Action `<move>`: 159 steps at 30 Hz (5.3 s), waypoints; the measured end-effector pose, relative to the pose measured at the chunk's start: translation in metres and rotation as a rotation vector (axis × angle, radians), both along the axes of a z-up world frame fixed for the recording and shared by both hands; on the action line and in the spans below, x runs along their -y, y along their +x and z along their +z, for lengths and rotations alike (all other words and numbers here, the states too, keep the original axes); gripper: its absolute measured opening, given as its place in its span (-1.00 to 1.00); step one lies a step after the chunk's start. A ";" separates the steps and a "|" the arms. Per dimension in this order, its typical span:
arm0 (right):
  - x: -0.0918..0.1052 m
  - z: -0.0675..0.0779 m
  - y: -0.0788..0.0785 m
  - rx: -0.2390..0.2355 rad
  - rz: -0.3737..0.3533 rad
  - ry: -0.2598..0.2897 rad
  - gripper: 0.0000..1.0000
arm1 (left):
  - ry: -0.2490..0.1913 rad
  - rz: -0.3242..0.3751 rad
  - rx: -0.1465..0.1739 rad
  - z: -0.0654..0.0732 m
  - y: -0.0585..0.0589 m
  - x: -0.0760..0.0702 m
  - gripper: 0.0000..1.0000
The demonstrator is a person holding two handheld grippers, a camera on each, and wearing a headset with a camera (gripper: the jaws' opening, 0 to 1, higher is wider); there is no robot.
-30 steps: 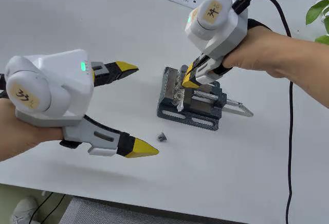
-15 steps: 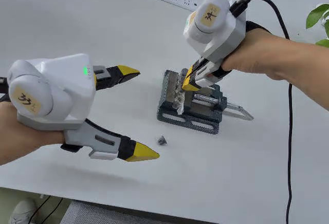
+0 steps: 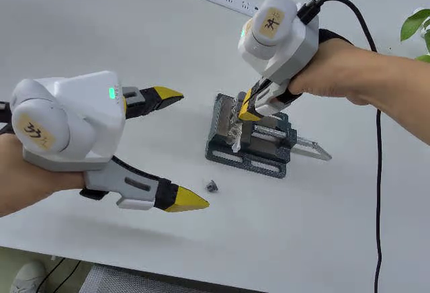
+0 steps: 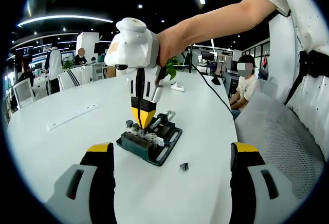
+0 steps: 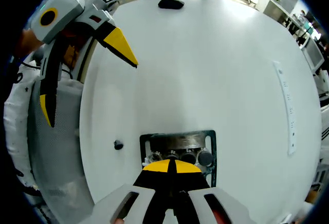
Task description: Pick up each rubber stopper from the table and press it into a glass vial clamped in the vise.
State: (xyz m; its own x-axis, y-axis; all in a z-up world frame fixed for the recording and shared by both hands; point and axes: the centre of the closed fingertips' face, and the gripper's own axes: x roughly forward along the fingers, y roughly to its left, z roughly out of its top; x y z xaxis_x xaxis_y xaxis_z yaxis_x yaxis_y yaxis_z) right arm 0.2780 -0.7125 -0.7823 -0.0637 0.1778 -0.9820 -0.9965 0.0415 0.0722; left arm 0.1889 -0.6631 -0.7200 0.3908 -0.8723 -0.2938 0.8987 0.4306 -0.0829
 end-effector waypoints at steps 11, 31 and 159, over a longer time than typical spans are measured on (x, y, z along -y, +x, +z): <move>0.000 0.001 -0.001 0.007 -0.013 -0.010 -1.00 | -0.010 0.002 -0.001 0.001 0.003 0.002 0.85; 0.000 -0.001 0.005 0.003 -0.051 0.041 -1.00 | -0.007 0.009 -0.001 0.002 0.005 -0.001 0.84; 0.027 0.054 -0.010 0.027 -0.243 0.316 -0.51 | 0.079 -0.027 0.017 0.009 0.001 -0.007 0.94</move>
State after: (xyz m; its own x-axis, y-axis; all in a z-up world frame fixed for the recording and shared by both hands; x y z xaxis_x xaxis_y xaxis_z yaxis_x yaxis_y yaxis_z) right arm 0.2678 -0.7393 -0.7281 0.0422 0.4779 -0.8774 -0.9622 0.2559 0.0931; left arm 0.1901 -0.6557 -0.7106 0.3728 -0.8569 -0.3560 0.9111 0.4107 -0.0345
